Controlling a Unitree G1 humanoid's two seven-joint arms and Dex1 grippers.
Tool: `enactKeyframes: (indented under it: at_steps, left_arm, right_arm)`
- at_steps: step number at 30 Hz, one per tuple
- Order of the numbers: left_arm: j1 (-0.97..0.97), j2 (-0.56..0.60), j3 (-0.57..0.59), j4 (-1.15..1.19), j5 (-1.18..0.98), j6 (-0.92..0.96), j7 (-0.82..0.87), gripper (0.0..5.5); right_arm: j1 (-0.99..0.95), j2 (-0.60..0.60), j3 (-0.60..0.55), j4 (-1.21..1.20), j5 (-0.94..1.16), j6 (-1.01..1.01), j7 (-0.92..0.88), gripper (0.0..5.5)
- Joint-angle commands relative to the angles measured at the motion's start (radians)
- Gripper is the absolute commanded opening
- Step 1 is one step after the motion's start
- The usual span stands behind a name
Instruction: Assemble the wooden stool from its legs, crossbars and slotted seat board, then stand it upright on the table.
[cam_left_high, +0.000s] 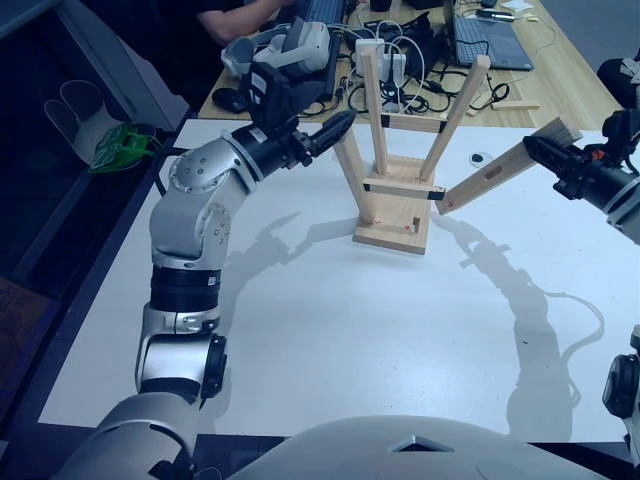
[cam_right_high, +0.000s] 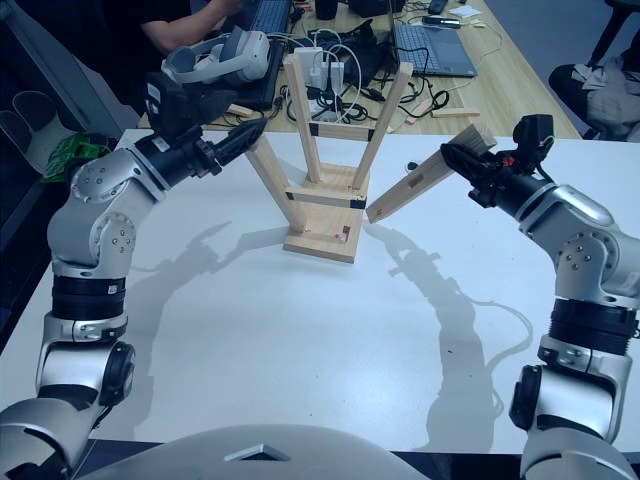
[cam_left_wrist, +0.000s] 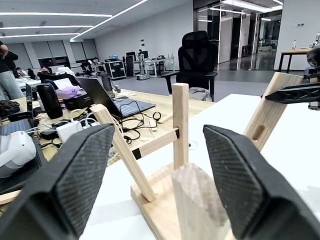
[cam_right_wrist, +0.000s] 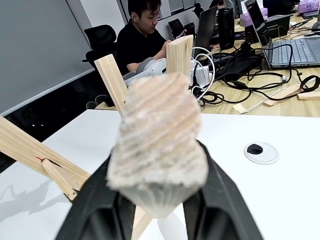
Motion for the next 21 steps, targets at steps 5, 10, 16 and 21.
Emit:
enactKeyframes:
  at_steps: [5,10,16,21]
  left_arm:
    - [-0.023,-0.035,0.023,-0.081,-0.090,0.048,-0.010,3.27]
    - [-0.054,-0.079,0.037,0.101,0.128,-0.094,0.265,3.27]
    - [-0.039,-0.120,-0.101,0.183,0.361,-0.181,0.390,3.27]
    - [-0.004,-0.107,-0.165,0.125,0.334,-0.111,0.244,3.27]
  right_arm:
    - [-0.049,0.011,-0.060,0.047,0.046,0.083,-0.001,1.00]
    - [-0.012,0.054,-0.071,0.006,0.075,0.127,-0.016,1.00]
    - [0.004,0.078,-0.060,-0.030,0.071,0.138,-0.025,1.00]
    - [0.025,0.041,-0.025,-0.011,0.018,0.125,-0.005,1.00]
